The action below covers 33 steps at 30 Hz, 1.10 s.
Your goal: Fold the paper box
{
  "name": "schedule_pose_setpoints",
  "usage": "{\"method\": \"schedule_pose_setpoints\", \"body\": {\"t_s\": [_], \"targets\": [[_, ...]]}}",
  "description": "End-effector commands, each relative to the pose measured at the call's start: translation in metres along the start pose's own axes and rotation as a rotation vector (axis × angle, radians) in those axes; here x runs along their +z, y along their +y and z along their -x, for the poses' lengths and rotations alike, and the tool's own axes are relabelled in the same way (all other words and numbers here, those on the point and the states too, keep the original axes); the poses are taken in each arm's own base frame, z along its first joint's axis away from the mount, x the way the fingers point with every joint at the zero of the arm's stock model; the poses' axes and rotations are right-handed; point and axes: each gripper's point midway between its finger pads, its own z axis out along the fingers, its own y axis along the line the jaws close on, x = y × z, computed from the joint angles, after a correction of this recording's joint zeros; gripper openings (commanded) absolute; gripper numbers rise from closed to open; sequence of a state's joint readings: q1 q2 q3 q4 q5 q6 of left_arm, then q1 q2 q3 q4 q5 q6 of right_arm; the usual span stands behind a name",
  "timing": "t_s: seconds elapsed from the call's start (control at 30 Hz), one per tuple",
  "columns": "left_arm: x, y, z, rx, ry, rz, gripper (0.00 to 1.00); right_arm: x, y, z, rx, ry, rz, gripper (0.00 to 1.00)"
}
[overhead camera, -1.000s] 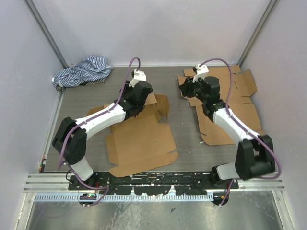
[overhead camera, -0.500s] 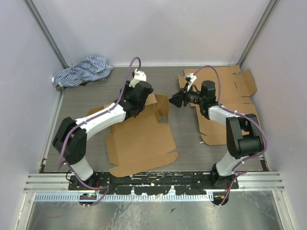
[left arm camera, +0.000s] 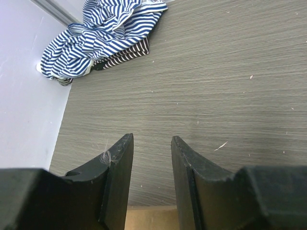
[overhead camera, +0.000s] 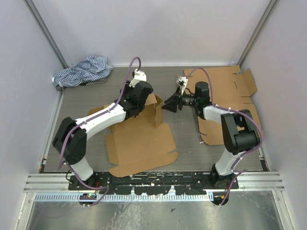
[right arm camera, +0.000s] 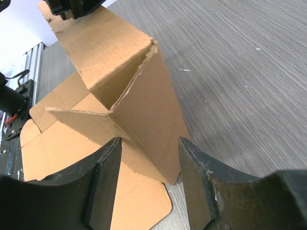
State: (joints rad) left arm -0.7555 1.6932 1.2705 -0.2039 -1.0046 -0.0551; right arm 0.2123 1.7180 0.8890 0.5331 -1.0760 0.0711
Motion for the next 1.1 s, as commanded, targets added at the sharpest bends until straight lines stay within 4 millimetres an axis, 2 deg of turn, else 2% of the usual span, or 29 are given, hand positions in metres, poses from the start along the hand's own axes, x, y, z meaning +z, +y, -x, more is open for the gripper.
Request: {"method": "schedule_pose_setpoints", "body": {"t_s": [0.0,0.43,0.67,0.8,0.97,1.07], "targets": [[-0.005,-0.021,-0.028,0.094,0.071,-0.087,0.45,0.017,0.011,0.025,-0.131,-0.043,0.06,0.56],[-0.008,-0.02,-0.024,0.091,0.068,-0.09,0.45,0.04,0.032,0.017,-0.179,-0.003,0.041,0.58],[-0.009,-0.022,-0.023,0.085,0.069,-0.105,0.45,0.048,0.031,0.021,-0.207,-0.015,-0.062,0.59],[-0.009,-0.024,-0.024,0.092,0.072,-0.108,0.45,0.053,0.023,0.021,-0.193,-0.03,-0.132,0.59],[-0.011,-0.026,-0.025,0.097,0.072,-0.114,0.45,0.061,0.026,0.019,-0.183,-0.077,-0.185,0.58],[-0.011,-0.026,-0.025,0.096,0.071,-0.115,0.45,0.065,0.031,0.019,-0.171,-0.115,-0.199,0.54]]}}
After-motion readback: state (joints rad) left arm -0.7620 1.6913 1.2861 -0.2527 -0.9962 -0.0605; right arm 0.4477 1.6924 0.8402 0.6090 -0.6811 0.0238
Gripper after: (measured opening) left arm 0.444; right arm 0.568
